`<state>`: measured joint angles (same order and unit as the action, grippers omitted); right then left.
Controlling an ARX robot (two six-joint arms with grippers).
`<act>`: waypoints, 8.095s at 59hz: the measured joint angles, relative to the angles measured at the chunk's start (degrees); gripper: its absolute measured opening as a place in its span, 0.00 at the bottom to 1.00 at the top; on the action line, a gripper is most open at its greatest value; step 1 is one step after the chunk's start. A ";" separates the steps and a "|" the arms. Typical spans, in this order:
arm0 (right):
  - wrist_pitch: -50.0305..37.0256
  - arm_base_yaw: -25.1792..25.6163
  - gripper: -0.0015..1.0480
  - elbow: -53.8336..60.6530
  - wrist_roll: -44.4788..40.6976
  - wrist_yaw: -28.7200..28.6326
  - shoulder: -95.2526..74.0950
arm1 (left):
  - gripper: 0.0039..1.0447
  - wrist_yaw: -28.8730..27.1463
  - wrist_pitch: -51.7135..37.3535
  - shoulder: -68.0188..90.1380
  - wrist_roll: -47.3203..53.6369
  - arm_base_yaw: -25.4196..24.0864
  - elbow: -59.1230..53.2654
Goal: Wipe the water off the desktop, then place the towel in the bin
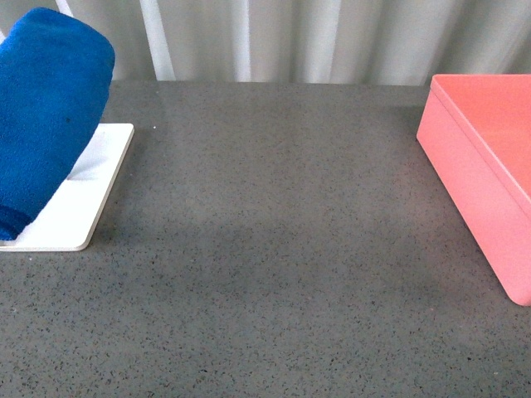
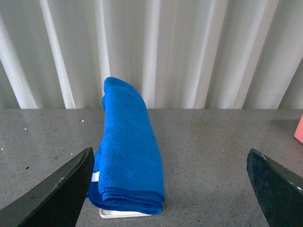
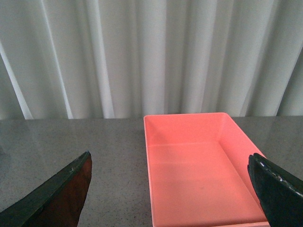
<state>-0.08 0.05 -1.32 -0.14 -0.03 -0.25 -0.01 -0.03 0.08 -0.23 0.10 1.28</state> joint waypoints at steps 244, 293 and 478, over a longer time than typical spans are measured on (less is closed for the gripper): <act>0.00 0.00 0.93 0.00 0.00 0.00 0.00 | 0.04 31.28 1.11 95.62 -6.25 -0.90 73.16; 0.00 0.00 0.93 0.00 0.00 0.00 0.00 | 0.04 36.96 -15.43 92.98 -17.68 16.28 60.08; -29.77 -22.47 0.05 -56.74 9.86 -34.69 -106.40 | 0.73 33.20 -16.26 92.89 -17.40 16.72 59.60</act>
<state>-29.85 -22.41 -58.06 9.72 -34.72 -106.65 33.19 -16.29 92.97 -17.63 16.82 60.88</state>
